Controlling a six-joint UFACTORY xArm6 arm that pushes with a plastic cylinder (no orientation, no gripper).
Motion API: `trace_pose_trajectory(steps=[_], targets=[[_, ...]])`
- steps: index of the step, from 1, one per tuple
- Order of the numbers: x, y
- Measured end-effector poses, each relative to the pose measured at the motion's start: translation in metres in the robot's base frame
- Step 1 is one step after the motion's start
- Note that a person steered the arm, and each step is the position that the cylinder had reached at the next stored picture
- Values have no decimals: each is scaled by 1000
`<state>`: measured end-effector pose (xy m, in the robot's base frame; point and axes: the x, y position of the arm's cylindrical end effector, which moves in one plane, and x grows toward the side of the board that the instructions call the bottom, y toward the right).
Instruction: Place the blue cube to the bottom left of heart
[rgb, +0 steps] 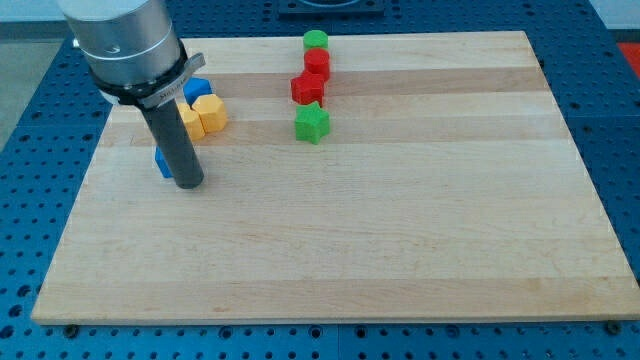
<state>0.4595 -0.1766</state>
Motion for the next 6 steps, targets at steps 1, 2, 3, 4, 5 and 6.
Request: trace_pose_trajectory(steps=[1, 2, 3, 4, 5, 6], targets=[[0, -2], [12, 30], [-3, 57], [-15, 0], [-27, -3], [-30, 68]])
